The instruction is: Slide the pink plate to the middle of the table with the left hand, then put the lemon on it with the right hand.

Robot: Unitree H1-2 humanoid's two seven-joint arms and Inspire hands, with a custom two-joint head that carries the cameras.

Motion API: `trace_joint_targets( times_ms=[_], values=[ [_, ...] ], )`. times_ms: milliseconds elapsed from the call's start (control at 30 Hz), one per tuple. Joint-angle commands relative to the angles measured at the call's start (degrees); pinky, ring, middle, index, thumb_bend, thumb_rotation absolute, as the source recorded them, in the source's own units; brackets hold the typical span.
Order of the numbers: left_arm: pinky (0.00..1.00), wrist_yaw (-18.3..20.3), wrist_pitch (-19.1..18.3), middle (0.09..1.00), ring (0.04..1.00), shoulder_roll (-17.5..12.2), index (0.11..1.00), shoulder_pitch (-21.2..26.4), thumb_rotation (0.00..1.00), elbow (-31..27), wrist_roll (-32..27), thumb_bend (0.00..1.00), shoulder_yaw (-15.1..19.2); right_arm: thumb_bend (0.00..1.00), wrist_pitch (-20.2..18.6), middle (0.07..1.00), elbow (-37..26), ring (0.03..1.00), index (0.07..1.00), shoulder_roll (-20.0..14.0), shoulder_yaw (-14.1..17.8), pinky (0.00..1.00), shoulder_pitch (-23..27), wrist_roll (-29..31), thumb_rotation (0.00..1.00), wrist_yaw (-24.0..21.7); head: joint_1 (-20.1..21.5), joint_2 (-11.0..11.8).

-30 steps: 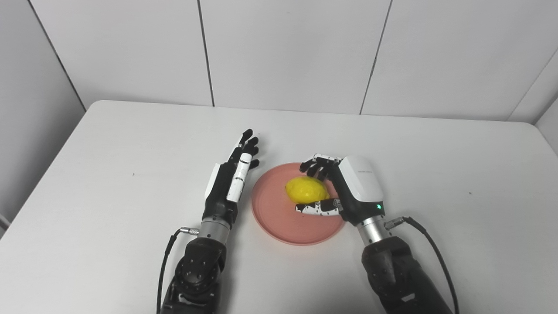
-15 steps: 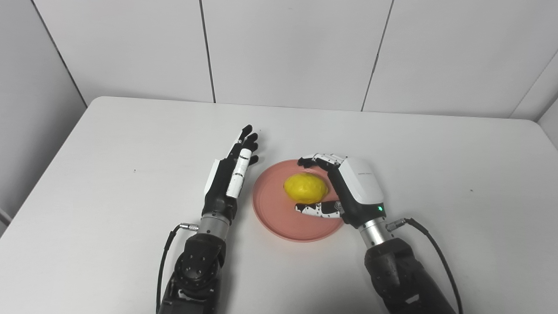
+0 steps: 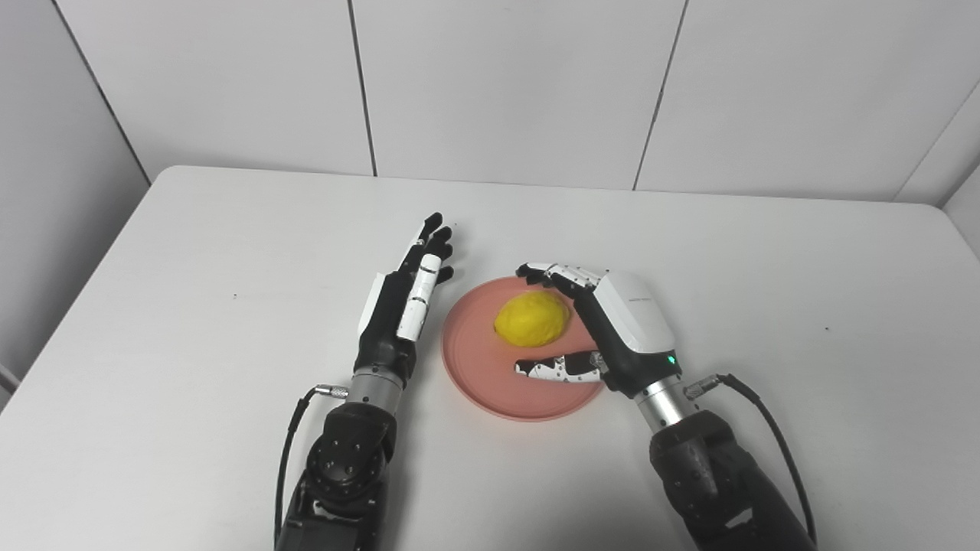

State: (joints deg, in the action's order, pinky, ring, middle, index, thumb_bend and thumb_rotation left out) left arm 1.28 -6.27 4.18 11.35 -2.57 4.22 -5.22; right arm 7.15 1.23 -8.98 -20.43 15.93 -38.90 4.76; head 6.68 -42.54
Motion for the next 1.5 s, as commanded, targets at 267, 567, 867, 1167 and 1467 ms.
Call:
trace_joint_targets(
  times_ms=[267,567,867,1167,1467],
  values=[
    [0.90,0.03,1.17,0.947,0.938,-0.75,0.940,2.33,1.00,-0.62,0.24,0.57,-0.11,0.82,5.60,1.000,-2.58,1.000,1.000,6.07,6.77,1.00,-2.72,12.53,1.00,4.84,-0.03,0.07],
    [0.93,0.48,-0.48,0.963,0.957,-2.15,0.957,2.52,1.00,-0.99,0.72,0.60,-0.55,0.71,4.99,1.000,-2.78,1.000,1.000,11.06,11.51,1.00,-4.30,25.04,1.00,3.28,1.27,-0.08],
    [0.94,0.32,-0.96,0.962,0.953,-2.21,0.956,2.62,1.00,-0.69,0.73,0.61,-0.14,0.77,4.21,1.000,-2.39,1.000,1.000,13.51,14.34,1.00,-4.36,33.18,1.00,1.36,1.56,-0.04],
    [0.94,0.18,-0.32,0.965,0.952,-2.18,0.954,2.45,1.00,-0.30,0.94,0.62,-0.23,0.79,2.78,1.000,-1.60,1.000,1.000,13.56,15.02,1.00,-4.00,33.79,1.00,0.25,1.57,0.19],
    [0.95,0.96,-1.17,0.974,0.968,-2.71,0.966,2.26,1.00,-0.45,1.61,0.63,-1.52,0.81,-1.58,1.000,-2.06,1.000,1.000,13.61,15.91,1.00,-4.04,36.82,1.00,-1.61,1.26,0.21]
  ],
)
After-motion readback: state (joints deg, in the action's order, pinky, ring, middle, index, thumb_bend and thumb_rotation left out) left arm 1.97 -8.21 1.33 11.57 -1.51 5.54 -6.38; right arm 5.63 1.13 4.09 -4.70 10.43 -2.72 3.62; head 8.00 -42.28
